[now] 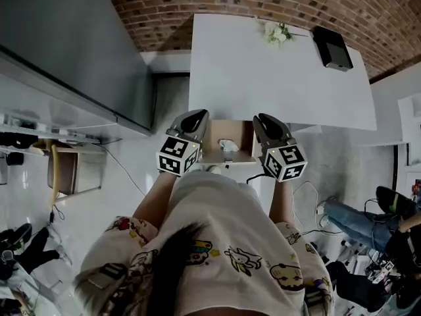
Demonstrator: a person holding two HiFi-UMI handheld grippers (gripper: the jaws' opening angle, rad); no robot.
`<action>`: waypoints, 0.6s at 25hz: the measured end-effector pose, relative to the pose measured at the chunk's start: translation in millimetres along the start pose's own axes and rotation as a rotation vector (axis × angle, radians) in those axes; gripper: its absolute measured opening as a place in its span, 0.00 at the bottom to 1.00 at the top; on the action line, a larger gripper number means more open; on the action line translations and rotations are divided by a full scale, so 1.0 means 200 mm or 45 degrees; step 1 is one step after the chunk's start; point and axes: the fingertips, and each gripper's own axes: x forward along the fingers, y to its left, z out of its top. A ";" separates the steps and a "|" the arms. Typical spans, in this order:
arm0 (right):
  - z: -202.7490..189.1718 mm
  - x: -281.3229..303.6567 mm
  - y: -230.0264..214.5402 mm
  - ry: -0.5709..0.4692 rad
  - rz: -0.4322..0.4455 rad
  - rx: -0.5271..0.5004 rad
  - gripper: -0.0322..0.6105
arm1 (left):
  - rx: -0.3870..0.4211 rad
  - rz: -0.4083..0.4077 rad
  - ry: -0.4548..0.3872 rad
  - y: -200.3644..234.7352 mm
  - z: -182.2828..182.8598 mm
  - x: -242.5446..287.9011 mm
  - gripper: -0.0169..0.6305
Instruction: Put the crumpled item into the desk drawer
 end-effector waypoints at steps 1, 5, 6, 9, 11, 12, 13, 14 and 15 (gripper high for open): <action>0.05 -0.02 0.00 -0.038 0.000 -0.003 0.15 | 0.003 -0.001 -0.020 0.00 0.04 -0.02 0.03; 0.16 -0.11 0.04 -0.154 -0.001 -0.001 0.10 | 0.005 0.001 -0.076 -0.03 0.13 -0.08 0.03; 0.17 -0.13 0.04 -0.177 -0.005 0.001 0.08 | 0.005 0.001 -0.086 -0.04 0.14 -0.10 0.03; 0.21 -0.19 0.06 -0.228 -0.017 0.005 0.07 | 0.006 0.000 -0.097 -0.05 0.15 -0.14 0.03; 0.22 -0.22 0.07 -0.256 -0.029 0.017 0.06 | 0.006 0.001 -0.099 -0.06 0.15 -0.17 0.03; 0.22 -0.24 0.08 -0.270 -0.036 0.025 0.06 | 0.005 0.003 -0.102 -0.06 0.15 -0.18 0.03; 0.22 -0.25 0.08 -0.284 -0.045 0.034 0.06 | 0.005 0.006 -0.105 -0.06 0.15 -0.20 0.03; 0.22 -0.26 0.08 -0.296 -0.053 0.041 0.06 | 0.005 0.010 -0.107 -0.06 0.15 -0.21 0.03; 0.22 -0.27 0.08 -0.305 -0.059 0.049 0.06 | 0.005 0.014 -0.108 -0.05 0.14 -0.22 0.02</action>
